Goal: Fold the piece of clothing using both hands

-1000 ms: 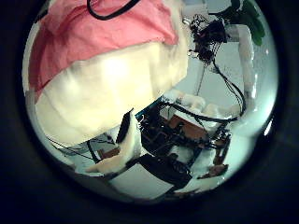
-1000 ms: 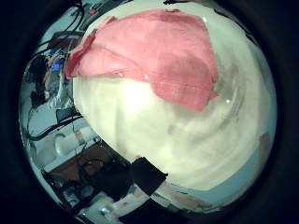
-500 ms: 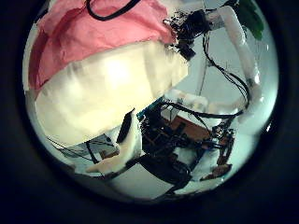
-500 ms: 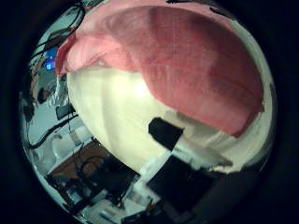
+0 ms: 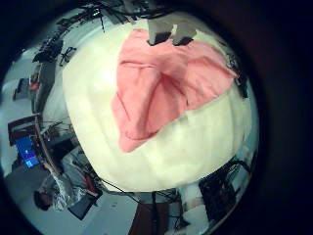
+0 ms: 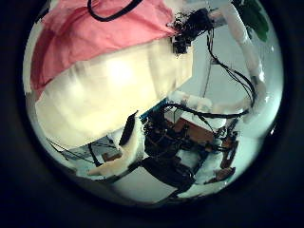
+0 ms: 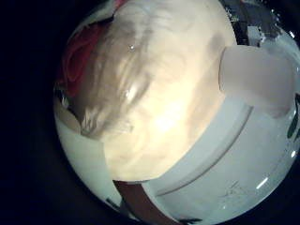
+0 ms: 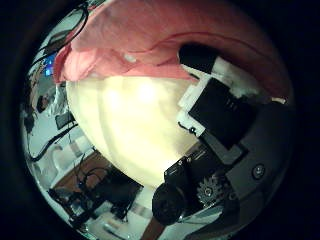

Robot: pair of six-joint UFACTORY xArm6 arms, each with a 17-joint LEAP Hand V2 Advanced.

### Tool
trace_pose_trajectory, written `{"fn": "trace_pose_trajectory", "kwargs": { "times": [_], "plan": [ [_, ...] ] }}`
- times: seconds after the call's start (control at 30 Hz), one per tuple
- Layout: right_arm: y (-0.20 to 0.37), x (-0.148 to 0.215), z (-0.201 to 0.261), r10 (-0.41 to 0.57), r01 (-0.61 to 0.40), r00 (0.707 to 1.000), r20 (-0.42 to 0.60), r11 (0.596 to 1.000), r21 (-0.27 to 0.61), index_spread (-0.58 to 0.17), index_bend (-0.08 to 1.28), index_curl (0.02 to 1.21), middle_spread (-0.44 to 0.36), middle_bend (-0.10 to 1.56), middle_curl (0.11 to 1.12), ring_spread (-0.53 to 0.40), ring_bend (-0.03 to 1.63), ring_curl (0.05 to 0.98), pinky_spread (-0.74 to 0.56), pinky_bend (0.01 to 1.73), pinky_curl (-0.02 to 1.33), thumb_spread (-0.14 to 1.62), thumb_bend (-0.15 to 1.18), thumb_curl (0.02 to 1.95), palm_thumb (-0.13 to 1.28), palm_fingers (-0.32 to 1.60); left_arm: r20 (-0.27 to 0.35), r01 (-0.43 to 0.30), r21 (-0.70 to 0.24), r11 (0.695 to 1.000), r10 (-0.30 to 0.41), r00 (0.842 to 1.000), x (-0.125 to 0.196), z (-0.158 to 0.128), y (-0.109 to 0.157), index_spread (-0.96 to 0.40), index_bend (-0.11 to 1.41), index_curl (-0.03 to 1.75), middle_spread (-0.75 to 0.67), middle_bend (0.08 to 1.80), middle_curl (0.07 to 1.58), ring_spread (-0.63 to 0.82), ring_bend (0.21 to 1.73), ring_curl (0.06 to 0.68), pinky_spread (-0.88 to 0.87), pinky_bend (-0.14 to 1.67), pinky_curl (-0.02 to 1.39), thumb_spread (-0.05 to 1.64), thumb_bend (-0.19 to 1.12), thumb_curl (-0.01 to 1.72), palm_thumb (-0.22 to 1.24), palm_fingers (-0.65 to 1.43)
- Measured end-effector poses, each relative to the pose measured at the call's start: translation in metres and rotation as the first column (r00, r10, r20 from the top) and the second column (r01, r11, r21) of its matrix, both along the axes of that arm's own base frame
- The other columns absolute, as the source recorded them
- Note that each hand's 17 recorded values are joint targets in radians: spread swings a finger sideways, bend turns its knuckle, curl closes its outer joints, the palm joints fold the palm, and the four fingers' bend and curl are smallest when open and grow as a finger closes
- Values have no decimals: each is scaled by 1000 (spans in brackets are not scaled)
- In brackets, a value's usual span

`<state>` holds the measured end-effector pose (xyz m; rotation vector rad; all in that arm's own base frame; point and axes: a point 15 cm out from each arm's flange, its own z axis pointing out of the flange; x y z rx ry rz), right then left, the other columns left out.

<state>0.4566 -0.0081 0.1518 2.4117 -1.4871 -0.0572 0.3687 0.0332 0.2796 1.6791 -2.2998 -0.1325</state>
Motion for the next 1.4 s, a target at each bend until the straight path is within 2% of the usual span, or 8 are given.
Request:
{"fn": "trace_pose_trajectory", "kwargs": {
  "times": [0.1,0.37,0.63,0.77,0.87,1.07,1.2,1.4],
  "plan": [
    [-26,-3,11,-41,41,999,17,999,4,-285,922,699,-130,1078,640,-195,1201,518,-422,1020,506,872,176,569,1134,1395,8,-3,6,1000,3,1000,5,3,4,125,147,242,511,165,178,620,370,209,587,215,315,1044,-25,330,385,-88],
    [-53,-11,65,-59,58,992,109,998,13,-228,1076,741,-98,1232,686,-179,1290,584,-348,1170,592,845,172,680,1159,1251,11,-27,20,999,27,1000,3,5,35,129,150,242,499,165,182,619,369,213,587,210,317,1044,-25,329,385,-84],
    [-16,-3,143,12,-19,963,269,1000,21,-203,1132,737,-85,1283,689,-175,1322,620,-318,1217,618,848,149,777,1141,1208,10,-180,10,984,180,984,-12,1,92,136,154,246,488,171,189,612,367,216,572,228,324,1118,-13,316,405,-63],
    [65,17,211,150,-174,905,398,984,24,-192,1144,730,-82,1293,684,-173,1329,628,-312,1221,622,854,136,819,1131,1203,3,-258,7,966,258,966,-26,-4,131,140,155,251,479,172,195,610,371,218,569,227,324,1151,-16,310,412,-59],
    [110,20,236,223,-250,875,430,968,5,-187,1153,726,-80,1297,681,-171,1329,633,-309,1222,622,855,128,849,1130,1200,-17,-294,12,956,294,956,-41,-11,159,141,155,253,477,172,198,609,372,219,568,227,323,1167,-14,306,423,-60],
    [223,40,266,485,-458,749,452,871,-176,-183,1158,715,-79,1304,673,-175,1330,638,-319,1222,617,860,97,900,1106,1204,-49,-340,14,940,341,939,-67,-21,192,142,154,256,475,171,203,608,373,220,567,228,323,1188,-16,301,433,-61],
    [324,28,242,622,-591,674,399,778,-216,-184,1161,706,-78,1304,668,-179,1331,639,-327,1213,609,867,78,930,1093,1210,-47,-369,-5,930,368,929,-86,-22,215,142,154,257,475,170,204,608,373,221,567,229,323,1192,-17,299,434,-62],
    [397,17,170,704,-691,611,361,698,-191,-192,1162,694,-85,1293,656,-181,1328,632,-357,1193,590,900,10,947,1018,1217,-61,-386,-19,922,384,921,-104,-24,219,149,153,259,475,169,206,608,375,222,567,232,324,1199,-16,302,447,-64]
  ]
}}
